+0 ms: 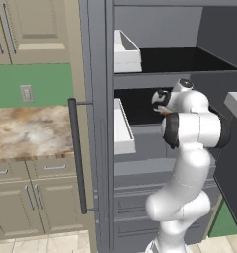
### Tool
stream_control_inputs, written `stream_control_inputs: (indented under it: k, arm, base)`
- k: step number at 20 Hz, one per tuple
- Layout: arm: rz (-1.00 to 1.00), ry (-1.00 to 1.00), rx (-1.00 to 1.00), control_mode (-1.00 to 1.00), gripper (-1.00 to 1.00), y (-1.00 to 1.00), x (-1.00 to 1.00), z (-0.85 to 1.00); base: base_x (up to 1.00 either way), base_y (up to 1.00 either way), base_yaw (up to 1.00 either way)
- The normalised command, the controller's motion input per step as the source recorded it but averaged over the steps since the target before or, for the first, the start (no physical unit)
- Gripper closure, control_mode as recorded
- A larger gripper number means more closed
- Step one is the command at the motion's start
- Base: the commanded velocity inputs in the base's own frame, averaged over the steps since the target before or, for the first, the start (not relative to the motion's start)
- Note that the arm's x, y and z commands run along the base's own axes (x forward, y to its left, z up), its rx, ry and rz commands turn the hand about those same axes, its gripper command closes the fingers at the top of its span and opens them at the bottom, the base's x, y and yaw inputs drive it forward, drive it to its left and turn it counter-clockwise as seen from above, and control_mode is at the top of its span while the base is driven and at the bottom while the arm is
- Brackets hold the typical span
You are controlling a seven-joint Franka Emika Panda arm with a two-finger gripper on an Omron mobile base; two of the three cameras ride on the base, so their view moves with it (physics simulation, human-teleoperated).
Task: Retrieve the kiwi and tangerine from the fridge and place them into the bowl on the dining table.
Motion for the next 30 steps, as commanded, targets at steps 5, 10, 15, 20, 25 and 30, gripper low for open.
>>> stream_control_inputs:
  k: [5, 10, 15, 20, 25, 30]
  arm:
    - [0.00, 0.02, 0.00, -1.00, 1.00, 0.00, -1.00, -0.01]
    - [0.01, -0.03, 0.00, -1.00, 1.00, 0.00, -1.00, 0.58]
    - [0.07, 0.00, 0.00, -1.00, 1.00, 0.00, -1.00, 0.96]
    - [0.05, 0.00, -0.03, -1.00, 1.00, 0.22, -1.00, 0.32]
    - [0.01, 0.00, -0.01, -1.00, 1.00, 0.26, -1.00, 0.18]
    - [0.02, -0.04, 0.00, -1.00, 1.00, 0.08, -1.00, 0.42]
  base:
    - [0.00, 0.00, 0.00]
    - [0.00, 0.00, 0.00]
    - [0.00, 0.00, 0.00]
    - [0.00, 0.00, 0.00]
    - [0.00, 0.00, 0.00]
    - [0.00, 0.00, 0.00]
